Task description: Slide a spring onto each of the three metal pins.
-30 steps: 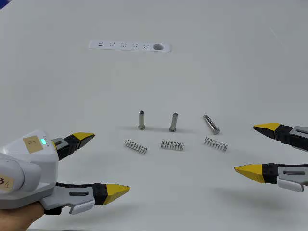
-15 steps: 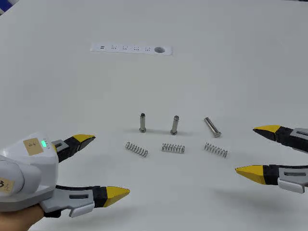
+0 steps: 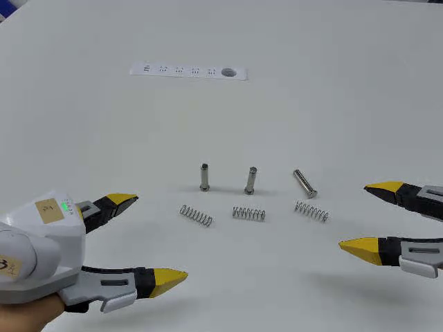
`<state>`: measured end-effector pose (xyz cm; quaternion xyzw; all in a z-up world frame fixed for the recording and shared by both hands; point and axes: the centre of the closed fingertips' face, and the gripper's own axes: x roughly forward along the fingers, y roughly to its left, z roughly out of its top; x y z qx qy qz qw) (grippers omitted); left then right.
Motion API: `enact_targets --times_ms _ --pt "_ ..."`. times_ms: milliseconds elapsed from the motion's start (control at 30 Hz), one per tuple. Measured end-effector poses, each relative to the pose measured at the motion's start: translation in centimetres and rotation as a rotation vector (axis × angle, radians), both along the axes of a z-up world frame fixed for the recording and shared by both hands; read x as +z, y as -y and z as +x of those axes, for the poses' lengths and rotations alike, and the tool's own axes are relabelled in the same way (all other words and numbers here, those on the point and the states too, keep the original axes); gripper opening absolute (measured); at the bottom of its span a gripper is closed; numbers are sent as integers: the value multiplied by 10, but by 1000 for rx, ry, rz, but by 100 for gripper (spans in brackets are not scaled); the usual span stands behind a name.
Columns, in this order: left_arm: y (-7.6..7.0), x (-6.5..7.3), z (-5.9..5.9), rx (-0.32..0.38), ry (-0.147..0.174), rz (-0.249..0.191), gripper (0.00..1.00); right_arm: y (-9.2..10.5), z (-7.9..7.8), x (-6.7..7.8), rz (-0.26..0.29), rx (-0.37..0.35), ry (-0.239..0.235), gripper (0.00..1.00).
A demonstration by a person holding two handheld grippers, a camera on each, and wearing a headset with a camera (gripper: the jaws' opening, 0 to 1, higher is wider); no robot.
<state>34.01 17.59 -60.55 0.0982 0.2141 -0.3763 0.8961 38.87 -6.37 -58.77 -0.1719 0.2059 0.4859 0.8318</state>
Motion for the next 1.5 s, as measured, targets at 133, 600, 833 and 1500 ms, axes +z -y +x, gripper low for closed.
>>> enact_targets --times_ms 133,600,833,1500 --pt "0 -1 -1 2 0 -2 85 0 2 1 0 -4 0 63" --pt "3 -2 -2 0 2 -5 85 -8 30 8 -22 -42 -7 59" --pt "3 -2 -3 1 2 -6 84 -15 51 4 -61 -76 -31 53" --pt "4 -4 -4 6 -1 -8 84 -37 102 -13 -147 -195 -110 31"
